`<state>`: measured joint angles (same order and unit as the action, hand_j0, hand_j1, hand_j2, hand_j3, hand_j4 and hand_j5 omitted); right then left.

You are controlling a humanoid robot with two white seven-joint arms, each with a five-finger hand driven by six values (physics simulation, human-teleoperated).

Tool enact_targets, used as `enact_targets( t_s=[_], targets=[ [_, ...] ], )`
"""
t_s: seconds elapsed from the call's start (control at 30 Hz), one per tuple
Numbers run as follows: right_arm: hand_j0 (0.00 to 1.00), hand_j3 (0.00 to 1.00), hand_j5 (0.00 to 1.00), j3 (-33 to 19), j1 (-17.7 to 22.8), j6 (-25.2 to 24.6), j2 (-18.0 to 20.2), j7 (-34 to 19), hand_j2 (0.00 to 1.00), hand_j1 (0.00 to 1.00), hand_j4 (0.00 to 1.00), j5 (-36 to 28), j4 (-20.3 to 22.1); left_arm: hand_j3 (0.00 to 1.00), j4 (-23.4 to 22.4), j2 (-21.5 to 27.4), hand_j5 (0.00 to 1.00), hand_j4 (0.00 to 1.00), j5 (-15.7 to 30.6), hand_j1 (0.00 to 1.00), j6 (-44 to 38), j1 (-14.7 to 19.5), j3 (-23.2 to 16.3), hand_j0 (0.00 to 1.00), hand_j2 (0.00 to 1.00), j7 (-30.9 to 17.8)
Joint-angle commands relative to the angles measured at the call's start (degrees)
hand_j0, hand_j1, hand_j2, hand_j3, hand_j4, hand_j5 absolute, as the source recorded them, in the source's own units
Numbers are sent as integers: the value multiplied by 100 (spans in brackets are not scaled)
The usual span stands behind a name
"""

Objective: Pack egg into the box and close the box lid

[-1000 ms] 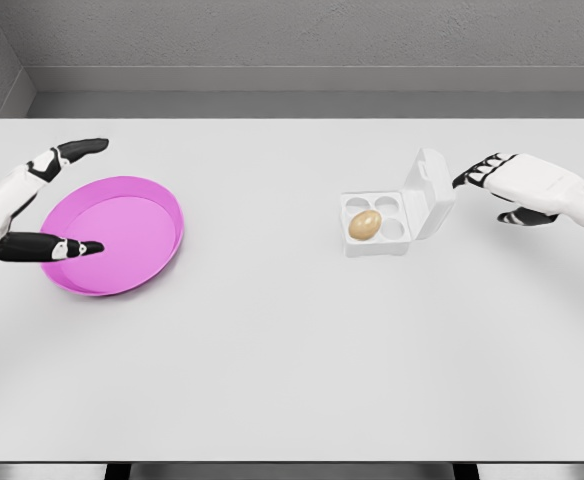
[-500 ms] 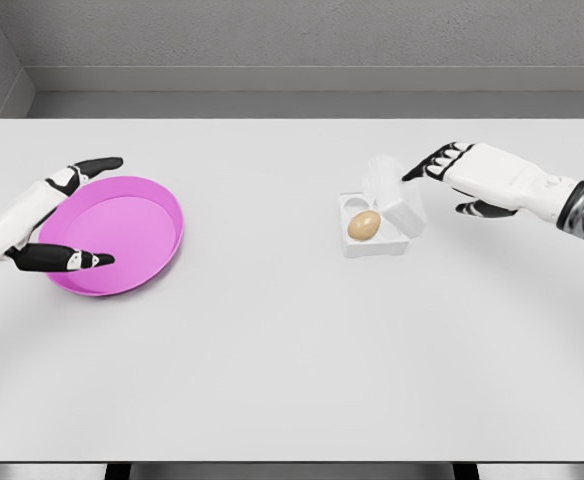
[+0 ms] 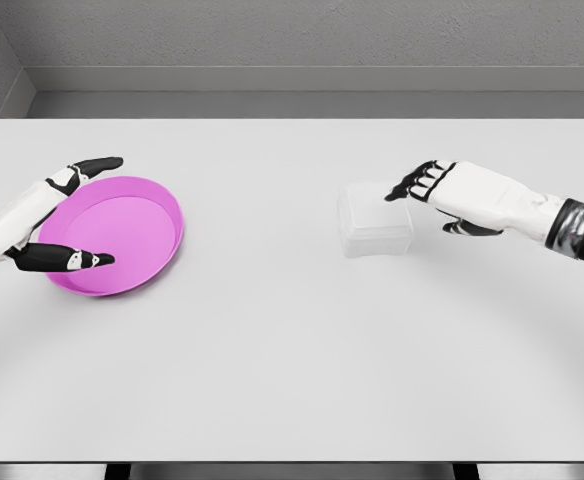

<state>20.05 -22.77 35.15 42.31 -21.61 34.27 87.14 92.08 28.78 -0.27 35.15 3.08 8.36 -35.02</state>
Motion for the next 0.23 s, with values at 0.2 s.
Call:
enact_targets(
  t_s=[0.2],
  targets=[
    [100,100,100,-976,343,-15,576,-45,100,100,100,-113,49,100,3,-4,100,100,35,100,-15,0,-18,100,100,2]
  ],
)
